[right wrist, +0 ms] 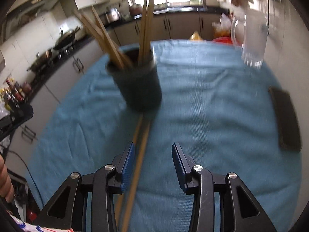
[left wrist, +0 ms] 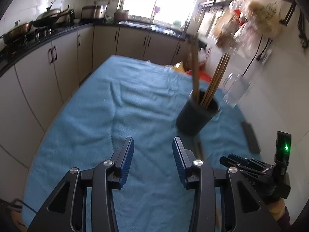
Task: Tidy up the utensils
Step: 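Close the left gripper on a chopstick while the right gripper grasps the last chopstick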
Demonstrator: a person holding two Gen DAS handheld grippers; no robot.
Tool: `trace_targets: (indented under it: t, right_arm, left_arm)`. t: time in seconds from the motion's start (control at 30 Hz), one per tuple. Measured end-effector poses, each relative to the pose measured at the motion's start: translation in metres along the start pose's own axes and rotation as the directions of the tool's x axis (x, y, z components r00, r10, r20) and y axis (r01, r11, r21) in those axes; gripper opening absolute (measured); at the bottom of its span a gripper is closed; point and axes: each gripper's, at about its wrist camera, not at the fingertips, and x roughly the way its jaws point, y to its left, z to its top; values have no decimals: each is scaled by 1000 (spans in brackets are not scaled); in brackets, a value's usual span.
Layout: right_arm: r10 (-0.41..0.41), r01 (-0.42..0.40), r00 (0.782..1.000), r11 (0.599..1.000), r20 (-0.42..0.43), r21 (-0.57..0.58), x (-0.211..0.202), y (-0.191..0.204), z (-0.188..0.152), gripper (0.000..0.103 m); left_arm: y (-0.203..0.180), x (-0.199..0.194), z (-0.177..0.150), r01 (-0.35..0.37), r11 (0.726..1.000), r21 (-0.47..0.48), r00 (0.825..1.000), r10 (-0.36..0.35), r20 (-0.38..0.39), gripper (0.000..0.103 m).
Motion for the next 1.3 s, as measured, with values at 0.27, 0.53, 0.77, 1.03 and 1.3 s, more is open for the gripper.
trace_targets:
  t: [0.27,0.53,0.77,1.03,1.3]
  right_arm:
    - [-18,16,999,998,-38,-56,19,17,-18,33]
    - [-124,120,992,987,-31,-109,24,25,-16,17]
    - [-141,140,990,990,-25,-19,6,-12,-26,13]
    - [-144,144,989,989,-18,36,-10,-37,-37,13]
    - [-127,128,992,990,-7,67,-13,-42,-41,10]
  left_arm:
    - [-12,18,-21,-37,997,74,998,41,-52,40]
    - [-42,45,-26,10,993,114,991,5,-134,40]
    - [-81,81,-40,75,981,178,970,-30,-242,40]
    - [-119,121,-53,108,964,245,945,-23,-326,40]
    - [-122,118,-58,75,952,296,957,14,-290,6]
